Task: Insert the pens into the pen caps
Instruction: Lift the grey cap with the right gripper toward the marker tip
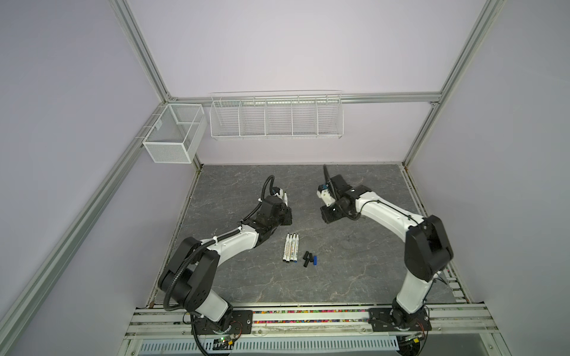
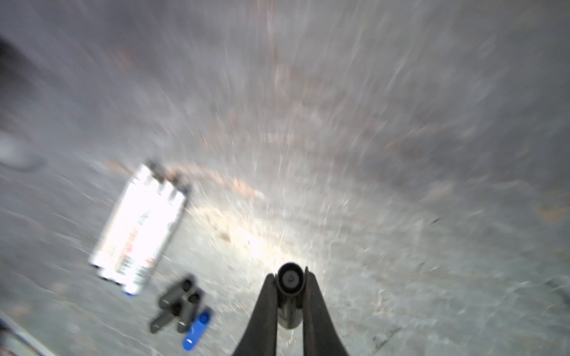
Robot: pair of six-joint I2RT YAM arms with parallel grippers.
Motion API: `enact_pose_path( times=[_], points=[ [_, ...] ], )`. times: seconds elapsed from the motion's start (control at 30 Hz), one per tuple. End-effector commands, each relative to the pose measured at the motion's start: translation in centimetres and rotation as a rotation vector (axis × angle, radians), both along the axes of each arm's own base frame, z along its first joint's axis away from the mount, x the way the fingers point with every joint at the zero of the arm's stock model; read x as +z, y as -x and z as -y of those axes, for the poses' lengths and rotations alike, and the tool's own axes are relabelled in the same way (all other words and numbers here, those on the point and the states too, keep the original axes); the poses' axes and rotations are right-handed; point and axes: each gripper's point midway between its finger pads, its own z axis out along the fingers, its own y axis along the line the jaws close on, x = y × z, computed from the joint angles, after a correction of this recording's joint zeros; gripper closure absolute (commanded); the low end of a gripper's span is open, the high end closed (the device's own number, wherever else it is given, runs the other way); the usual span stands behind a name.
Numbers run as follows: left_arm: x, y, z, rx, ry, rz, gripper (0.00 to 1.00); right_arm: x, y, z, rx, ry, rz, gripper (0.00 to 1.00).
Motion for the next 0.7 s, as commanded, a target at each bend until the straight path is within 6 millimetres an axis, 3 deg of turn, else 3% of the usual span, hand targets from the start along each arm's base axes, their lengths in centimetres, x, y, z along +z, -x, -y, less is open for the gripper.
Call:
enact_pose_path(
  times=[0.0, 0.1, 0.27, 0.47, 0.67],
  points=[
    [0.0, 1.4, 3.7, -0.203, 0.095, -0.050, 1.00, 5.9, -3.0, -1.8, -0.062, -0.392, 0.115, 0.93],
    [-0.3, 2.3, 5.0, -0.262, 0.111, -0.062, 1.00, 8.1, -3.3, -2.4, -0.045, -0.534, 0.141, 0.93],
    [0.3, 3.5, 6.7, -0.332, 0.054, -0.019, 1.00, 8.9, -2.7, -4.1, 0.006, -0.652, 0.138, 0.92],
    [0.3, 3.8, 7.8, -0.361, 0.012, -0.018, 1.00, 7.8, -2.2, -5.6, 0.042, -0.637, 0.125, 0.91],
    [0.5, 3.9, 7.9, -0.365, 0.006, -0.008, 1.00, 6.7, -2.2, -5.3, 0.031, -0.589, 0.127, 0.91]
  ],
)
